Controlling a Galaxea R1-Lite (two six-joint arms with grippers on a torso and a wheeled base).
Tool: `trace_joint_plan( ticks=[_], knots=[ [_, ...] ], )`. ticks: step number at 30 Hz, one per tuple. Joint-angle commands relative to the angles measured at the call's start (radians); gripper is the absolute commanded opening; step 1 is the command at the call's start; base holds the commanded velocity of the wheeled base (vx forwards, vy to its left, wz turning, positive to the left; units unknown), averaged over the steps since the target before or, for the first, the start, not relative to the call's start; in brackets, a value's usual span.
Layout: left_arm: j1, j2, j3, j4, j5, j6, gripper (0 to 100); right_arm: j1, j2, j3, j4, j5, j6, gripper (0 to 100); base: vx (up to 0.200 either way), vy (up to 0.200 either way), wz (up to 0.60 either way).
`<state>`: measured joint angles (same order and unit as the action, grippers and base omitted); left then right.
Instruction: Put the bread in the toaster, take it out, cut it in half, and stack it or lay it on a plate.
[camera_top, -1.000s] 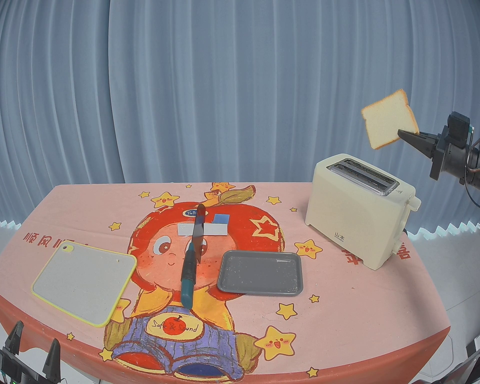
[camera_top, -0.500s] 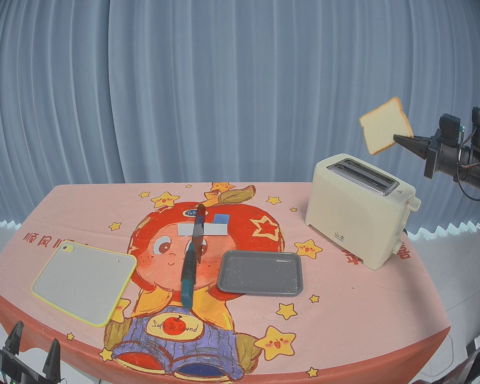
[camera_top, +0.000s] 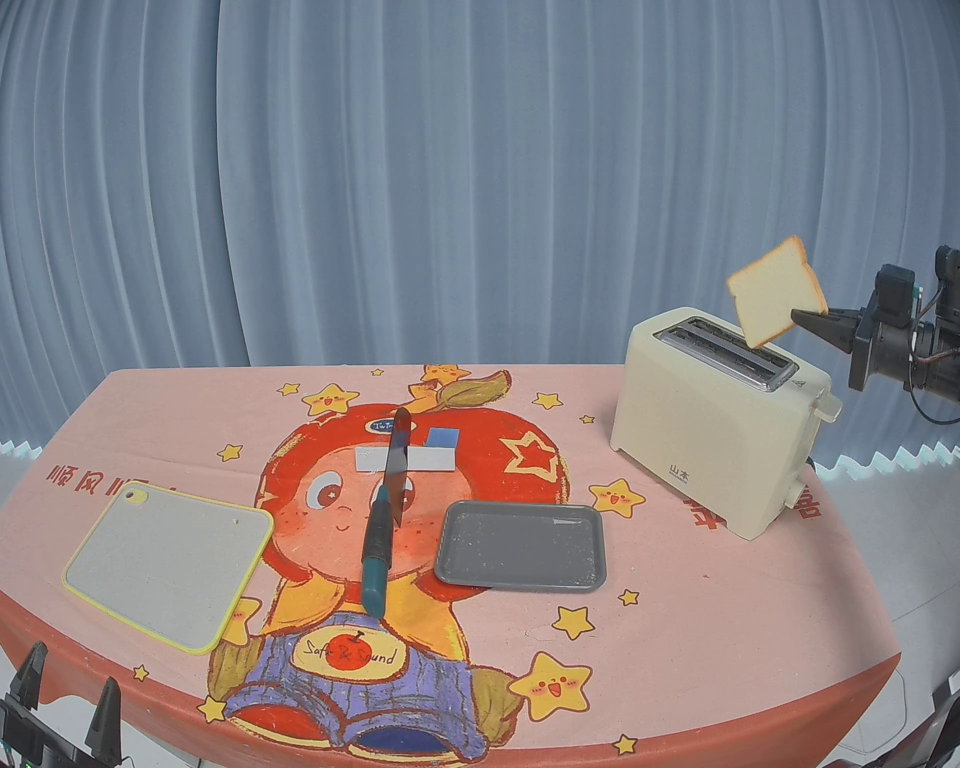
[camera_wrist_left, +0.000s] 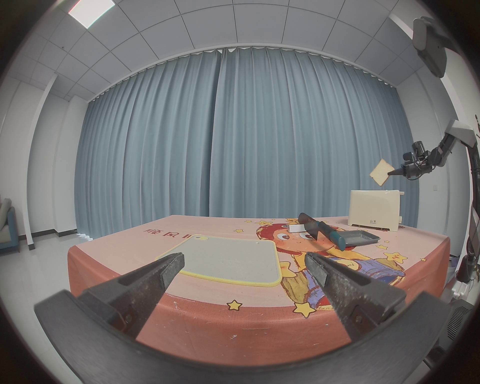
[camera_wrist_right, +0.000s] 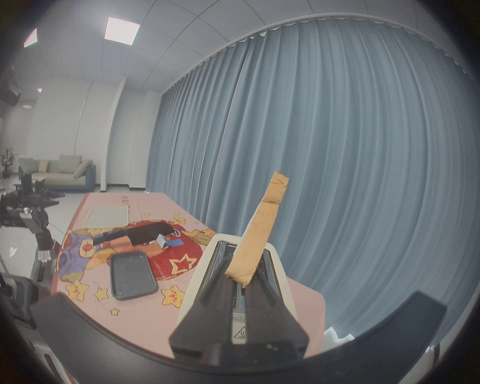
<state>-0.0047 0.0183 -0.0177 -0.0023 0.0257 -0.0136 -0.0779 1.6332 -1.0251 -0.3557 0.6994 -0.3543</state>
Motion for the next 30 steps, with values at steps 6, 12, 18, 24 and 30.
trace_joint_plan(
  ticks=[6,12,18,24,30],
  knots=[
    [0.000,0.002,0.018,-0.001,0.000,0.000,100,-0.002,0.005,0.039,0.000,0.000,-0.051,0,0.000,0.000,0.00],
    [0.000,0.002,0.018,-0.001,0.000,0.000,100,-0.002,0.010,0.040,0.000,0.000,-0.057,0,0.000,0.000,0.00],
    [0.000,0.002,0.018,-0.001,0.000,0.000,100,-0.002,0.022,0.040,-0.002,-0.001,-0.066,0,0.000,0.000,0.00],
    [0.000,0.002,0.018,-0.001,0.000,0.000,100,-0.006,0.030,0.043,-0.003,-0.001,-0.078,0,0.000,0.000,0.00],
    [0.000,0.002,0.018,-0.001,0.000,0.000,100,0.001,0.030,0.045,-0.003,-0.003,-0.080,0,0.000,0.000,0.00]
  ],
)
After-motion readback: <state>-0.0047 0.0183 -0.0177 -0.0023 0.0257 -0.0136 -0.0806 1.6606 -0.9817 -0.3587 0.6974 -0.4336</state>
